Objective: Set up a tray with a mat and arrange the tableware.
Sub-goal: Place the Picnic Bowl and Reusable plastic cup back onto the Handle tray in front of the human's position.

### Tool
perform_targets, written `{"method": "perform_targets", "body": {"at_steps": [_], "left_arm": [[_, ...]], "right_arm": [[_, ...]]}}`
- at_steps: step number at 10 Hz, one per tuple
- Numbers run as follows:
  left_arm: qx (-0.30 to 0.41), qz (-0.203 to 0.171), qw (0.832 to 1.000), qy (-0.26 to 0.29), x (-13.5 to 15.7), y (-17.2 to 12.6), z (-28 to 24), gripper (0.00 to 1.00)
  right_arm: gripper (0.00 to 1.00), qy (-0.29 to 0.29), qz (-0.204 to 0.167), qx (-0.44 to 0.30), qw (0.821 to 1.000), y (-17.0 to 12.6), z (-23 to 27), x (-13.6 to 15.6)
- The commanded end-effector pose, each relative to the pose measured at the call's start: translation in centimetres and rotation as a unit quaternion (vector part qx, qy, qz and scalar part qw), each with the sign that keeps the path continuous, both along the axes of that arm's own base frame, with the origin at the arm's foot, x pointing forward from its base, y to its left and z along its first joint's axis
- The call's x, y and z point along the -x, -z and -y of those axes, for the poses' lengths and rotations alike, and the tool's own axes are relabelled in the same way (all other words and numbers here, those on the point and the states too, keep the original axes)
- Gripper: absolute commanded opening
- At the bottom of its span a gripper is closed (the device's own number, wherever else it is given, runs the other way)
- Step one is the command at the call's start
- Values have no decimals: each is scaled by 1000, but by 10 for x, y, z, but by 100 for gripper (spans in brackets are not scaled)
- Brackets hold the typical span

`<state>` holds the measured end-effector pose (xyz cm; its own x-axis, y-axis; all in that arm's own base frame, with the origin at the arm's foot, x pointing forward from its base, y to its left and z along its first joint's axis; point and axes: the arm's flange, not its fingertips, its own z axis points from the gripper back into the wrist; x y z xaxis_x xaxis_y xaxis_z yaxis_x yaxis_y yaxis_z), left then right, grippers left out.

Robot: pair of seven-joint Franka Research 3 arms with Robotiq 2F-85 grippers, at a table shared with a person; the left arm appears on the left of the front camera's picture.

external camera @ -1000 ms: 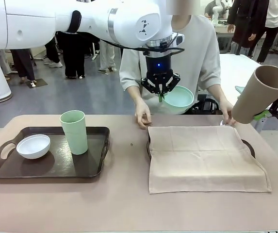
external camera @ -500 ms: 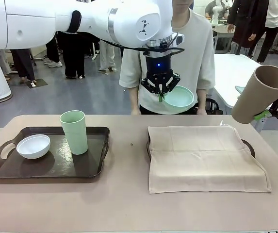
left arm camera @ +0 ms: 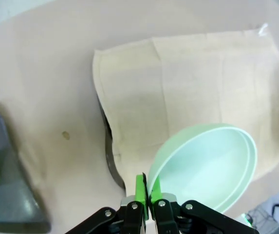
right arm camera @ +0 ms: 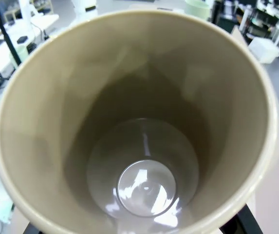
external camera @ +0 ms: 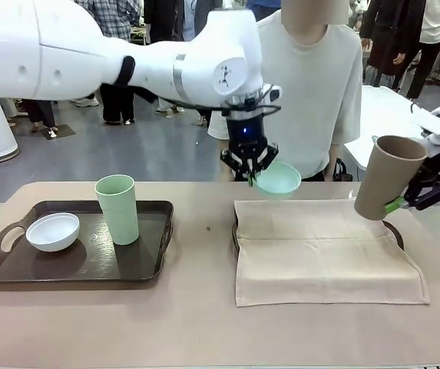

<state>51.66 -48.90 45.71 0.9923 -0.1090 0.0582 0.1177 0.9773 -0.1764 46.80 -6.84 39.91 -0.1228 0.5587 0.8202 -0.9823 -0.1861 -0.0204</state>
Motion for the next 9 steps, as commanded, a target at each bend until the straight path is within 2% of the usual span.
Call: {"method": "perform_targets", "body": {"at_steps": [1,2,3,4,5,6,7,9], "left_arm": [[10,-27,999,21,-5,24,2,4],[16,-32,999,22,-8,38,4,4],[16,-40,999,16,-8,46,8,4],[-4,-25,1000,12,-6,40,4,4],[-4,-25,1000,12,-6,40,4,4],[-3,-35,999,13,-7,55,7,4],[20,-23,999,26,-6,58,12,4],[37,-23,999,31,-9,69,21,4]], "right_arm": [[80,24,-19,-9,999,11,-2,-24],[80,30,-16,-9,999,24,0,-29],[80,24,1,-6,1000,25,1,-30],[80,14,-19,-5,1000,28,2,-20],[80,14,-19,-5,1000,28,2,-20],[80,19,-17,-4,1000,33,3,-26],[80,14,-17,3,1000,42,6,-28],[80,6,-19,-1,1000,62,4,-35]]}}
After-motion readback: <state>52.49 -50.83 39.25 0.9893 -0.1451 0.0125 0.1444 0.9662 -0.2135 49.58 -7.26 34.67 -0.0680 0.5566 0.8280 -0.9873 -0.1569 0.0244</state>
